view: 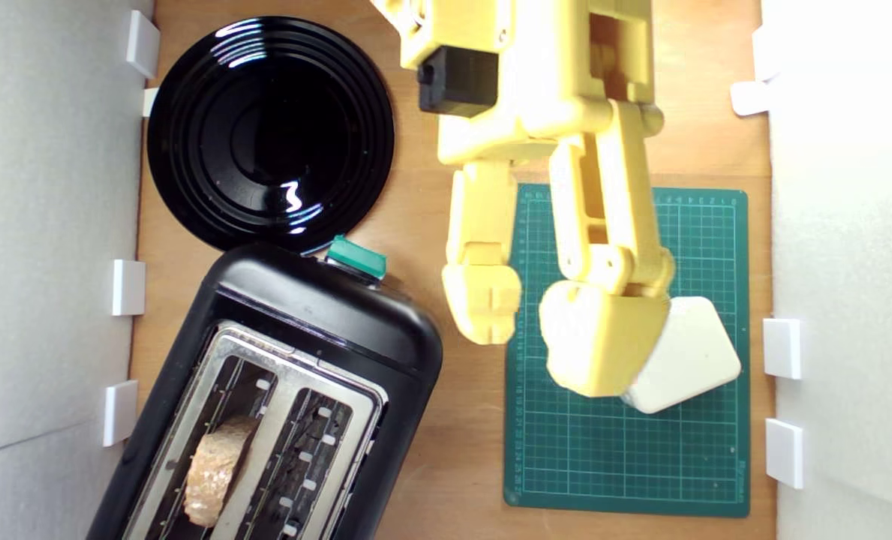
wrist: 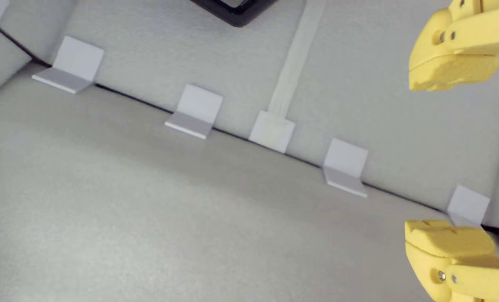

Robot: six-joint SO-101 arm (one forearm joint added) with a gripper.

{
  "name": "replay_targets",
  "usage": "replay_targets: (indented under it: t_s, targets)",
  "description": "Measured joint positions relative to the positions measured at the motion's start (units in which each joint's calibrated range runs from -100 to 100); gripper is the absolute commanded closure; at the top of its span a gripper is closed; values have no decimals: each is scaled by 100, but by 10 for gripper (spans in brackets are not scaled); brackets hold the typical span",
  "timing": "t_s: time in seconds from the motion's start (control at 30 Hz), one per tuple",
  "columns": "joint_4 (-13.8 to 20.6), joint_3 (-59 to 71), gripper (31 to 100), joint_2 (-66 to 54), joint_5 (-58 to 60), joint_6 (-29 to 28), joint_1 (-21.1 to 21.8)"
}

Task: Pick bread and place in toaster

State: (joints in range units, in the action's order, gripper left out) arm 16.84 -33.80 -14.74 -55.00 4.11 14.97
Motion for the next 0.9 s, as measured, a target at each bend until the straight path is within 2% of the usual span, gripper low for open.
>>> replay_targets:
  t_s: [0.53,0.73,0.9]
  targets:
    - [-9,4152,349,-2999,8,-745,723]
    - [-9,5696,349,-4091,8,-962,741]
    - [-9,7064,349,-4981,8,-838,805]
